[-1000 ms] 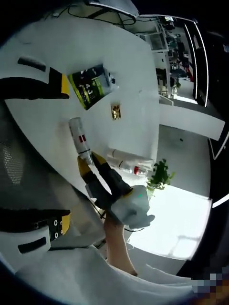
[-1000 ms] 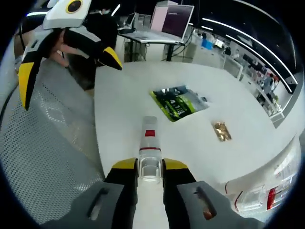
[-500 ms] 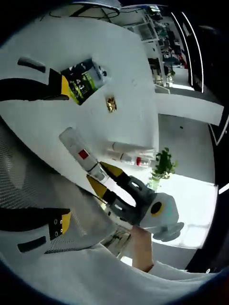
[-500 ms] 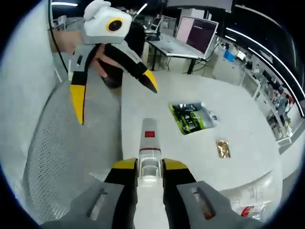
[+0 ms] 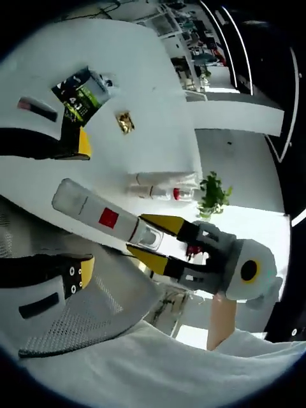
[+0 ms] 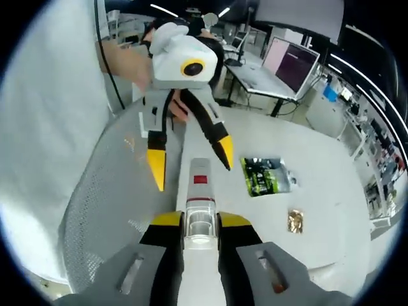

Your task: Arrange the skincare products in the storage area until every visible bottle or jar stands upright without overlapping.

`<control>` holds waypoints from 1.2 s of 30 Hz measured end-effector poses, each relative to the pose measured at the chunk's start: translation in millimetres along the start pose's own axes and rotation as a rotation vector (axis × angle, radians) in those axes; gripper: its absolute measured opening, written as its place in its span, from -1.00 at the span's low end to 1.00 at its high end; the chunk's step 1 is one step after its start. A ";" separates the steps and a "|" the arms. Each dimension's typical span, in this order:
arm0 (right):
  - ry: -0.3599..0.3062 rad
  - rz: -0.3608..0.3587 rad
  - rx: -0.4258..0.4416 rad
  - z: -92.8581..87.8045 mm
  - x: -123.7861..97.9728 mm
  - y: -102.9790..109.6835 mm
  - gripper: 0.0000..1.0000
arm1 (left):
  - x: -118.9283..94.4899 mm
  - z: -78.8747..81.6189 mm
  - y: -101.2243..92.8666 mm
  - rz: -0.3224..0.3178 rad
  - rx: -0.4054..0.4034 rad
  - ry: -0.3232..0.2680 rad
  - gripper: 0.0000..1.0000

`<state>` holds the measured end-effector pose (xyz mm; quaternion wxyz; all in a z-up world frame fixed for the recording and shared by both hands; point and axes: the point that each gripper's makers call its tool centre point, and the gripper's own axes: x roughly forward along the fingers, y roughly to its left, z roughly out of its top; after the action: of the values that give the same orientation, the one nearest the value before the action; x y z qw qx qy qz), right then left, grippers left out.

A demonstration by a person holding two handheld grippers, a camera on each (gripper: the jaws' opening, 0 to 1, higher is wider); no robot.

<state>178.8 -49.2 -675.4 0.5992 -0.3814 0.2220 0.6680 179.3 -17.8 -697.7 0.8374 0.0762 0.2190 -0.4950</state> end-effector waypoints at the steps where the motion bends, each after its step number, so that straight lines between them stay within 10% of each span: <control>1: 0.003 0.003 -0.006 0.7 -1.0 -0.2 -0.63 | 0.4 0.6 -0.7 -0.008 0.009 -0.001 -0.06; 25: 0.031 0.080 -0.064 -0.9 -5.2 -6.6 -0.59 | 12.9 13.9 -6.3 -0.037 0.170 0.021 -0.56; 36: -0.215 -0.175 0.333 9.7 -31.2 -53.4 -0.08 | -7.5 27.8 18.5 0.092 -0.002 -0.098 -0.57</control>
<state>227.9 -51.8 -636.7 0.7300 -0.2212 0.2302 0.6043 200.3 -12.2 -671.2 0.8691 0.0611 0.1746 -0.4588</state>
